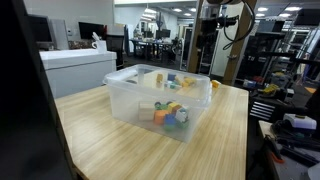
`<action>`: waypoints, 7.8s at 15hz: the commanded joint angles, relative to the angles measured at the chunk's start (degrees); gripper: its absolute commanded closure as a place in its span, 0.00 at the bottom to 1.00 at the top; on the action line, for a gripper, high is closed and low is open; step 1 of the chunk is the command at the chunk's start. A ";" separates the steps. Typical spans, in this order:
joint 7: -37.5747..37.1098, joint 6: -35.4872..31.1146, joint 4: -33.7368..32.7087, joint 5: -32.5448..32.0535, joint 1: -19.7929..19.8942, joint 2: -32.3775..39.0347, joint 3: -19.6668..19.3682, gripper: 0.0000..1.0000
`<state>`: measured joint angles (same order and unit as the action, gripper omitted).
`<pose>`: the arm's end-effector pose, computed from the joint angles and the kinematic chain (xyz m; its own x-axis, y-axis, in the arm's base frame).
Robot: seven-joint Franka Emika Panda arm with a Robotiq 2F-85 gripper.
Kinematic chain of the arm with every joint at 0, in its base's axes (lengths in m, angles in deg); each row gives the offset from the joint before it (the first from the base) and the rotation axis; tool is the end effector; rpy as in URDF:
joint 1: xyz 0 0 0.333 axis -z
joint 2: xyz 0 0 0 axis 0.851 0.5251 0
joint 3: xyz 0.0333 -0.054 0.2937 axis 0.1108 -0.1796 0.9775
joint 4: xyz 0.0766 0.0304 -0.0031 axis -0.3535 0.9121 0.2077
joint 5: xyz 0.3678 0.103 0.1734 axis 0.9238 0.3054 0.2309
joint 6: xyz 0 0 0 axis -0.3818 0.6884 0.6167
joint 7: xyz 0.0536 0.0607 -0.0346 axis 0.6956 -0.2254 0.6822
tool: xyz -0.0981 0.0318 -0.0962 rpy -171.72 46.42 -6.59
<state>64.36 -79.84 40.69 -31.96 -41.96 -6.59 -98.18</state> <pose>0.4915 -0.3473 0.3531 0.9542 -0.2986 0.0159 -0.2985 -0.9477 0.1130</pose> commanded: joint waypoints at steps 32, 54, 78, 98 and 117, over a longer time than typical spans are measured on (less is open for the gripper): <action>76.61 -12.25 -14.36 15.40 16.36 27.68 11.85 0.64; 7.60 9.75 3.14 -7.51 -19.11 -12.74 14.59 0.89; 12.68 -7.35 -6.07 6.50 -2.17 2.99 2.06 0.00; 17.37 -1.27 -30.48 6.01 17.35 36.24 7.28 0.73; 15.49 5.28 -27.10 2.49 14.68 33.06 8.01 0.98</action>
<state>80.69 -74.45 9.14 -27.42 -26.41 30.24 -88.84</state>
